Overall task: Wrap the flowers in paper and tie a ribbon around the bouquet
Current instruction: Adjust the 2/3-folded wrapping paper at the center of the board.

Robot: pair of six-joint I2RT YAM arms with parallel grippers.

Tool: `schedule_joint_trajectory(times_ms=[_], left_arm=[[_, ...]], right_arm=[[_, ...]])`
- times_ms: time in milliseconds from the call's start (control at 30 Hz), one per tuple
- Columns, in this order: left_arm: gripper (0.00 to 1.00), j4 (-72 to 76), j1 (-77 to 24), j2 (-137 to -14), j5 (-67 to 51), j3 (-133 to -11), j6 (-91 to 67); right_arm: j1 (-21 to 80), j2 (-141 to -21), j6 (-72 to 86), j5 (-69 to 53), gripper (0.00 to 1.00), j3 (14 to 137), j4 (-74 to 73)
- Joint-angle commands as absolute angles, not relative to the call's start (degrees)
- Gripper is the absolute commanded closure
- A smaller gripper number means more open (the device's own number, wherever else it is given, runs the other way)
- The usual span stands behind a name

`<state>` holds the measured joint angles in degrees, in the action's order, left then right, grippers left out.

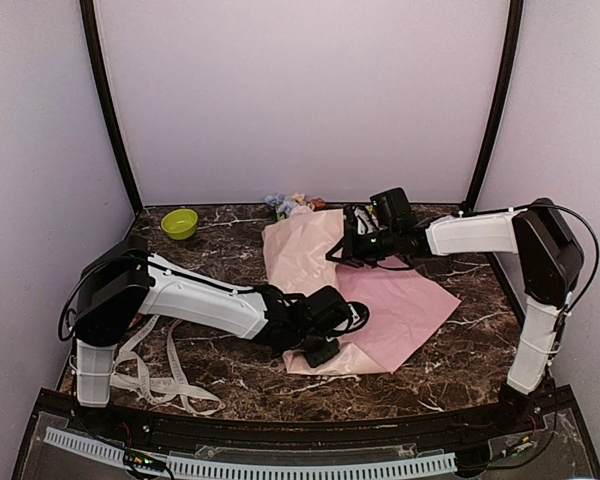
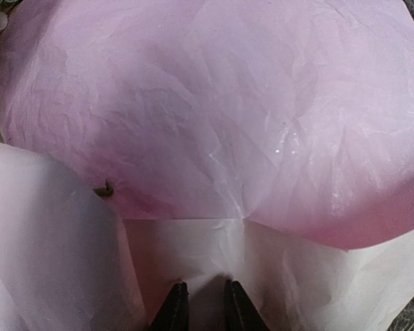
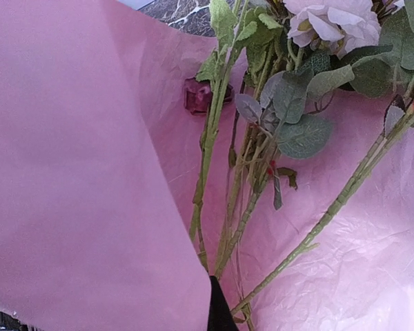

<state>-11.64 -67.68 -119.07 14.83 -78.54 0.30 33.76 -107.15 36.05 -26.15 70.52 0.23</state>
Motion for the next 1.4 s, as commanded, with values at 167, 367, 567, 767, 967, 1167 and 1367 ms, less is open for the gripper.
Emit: schedule_joint_trajectory(times_ms=[167, 367, 567, 767, 967, 1167, 1367], left_arm=[[0.78, -13.62, -68.77, -114.99, 20.47, -80.38, -0.70], [0.75, -8.75, -70.54, -105.73, 14.56, -77.39, 2.90], [0.82, -5.68, -73.09, -102.33, -6.33, -68.82, 11.42], [0.86, -9.64, -74.18, -109.06, -5.61, -71.82, 15.31], [0.92, -9.40, -73.91, -115.30, 6.24, -78.72, 15.01], [0.96, -8.00, -73.20, -115.92, 5.63, -77.74, 12.89], [0.98, -7.29, -71.11, -113.88, -0.14, -76.41, 10.59]], right_arm=[[33.88, -106.94, 34.45, -27.40, 1.00, 71.86, -0.71], [33.84, -107.03, 33.93, -27.08, 1.00, 71.57, -1.37], [33.85, -107.27, 33.66, -27.02, 1.00, 71.99, -1.86], [33.88, -107.19, 33.17, -26.68, 1.00, 72.17, -2.58], [33.91, -106.69, 33.31, -26.89, 1.00, 71.71, -2.61], [33.91, -105.52, 33.09, -26.36, 1.00, 70.73, -2.85], [33.91, -104.65, 32.96, -26.09, 1.00, 70.14, -3.05]])
